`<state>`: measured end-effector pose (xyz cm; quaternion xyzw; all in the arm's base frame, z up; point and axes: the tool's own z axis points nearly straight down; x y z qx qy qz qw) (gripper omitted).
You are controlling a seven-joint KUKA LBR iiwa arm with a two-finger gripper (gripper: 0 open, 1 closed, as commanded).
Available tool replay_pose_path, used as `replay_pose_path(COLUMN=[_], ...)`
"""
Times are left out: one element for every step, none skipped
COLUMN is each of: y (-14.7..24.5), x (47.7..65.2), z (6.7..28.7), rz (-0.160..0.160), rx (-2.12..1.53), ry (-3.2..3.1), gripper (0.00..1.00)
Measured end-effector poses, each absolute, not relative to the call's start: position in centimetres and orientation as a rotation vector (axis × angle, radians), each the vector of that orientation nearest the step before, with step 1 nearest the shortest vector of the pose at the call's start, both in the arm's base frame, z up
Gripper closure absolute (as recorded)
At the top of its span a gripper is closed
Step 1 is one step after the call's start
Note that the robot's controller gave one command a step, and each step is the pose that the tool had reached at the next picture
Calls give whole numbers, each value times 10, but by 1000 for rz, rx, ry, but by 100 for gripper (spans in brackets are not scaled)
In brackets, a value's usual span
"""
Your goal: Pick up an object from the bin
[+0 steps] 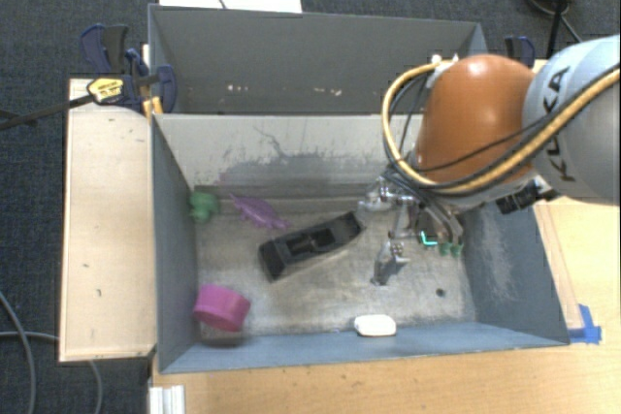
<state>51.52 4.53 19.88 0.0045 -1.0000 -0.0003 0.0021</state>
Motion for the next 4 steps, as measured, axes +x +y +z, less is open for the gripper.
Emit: replay_pose_path(y=[45,77,103,65], x=[517,535,528,587], z=[202,181,170,78], rz=[-2,3,-3,-12], rx=[12,291,549,321], ry=[-3145,-3139,-3092,-3096], gripper=[0,0,0,100])
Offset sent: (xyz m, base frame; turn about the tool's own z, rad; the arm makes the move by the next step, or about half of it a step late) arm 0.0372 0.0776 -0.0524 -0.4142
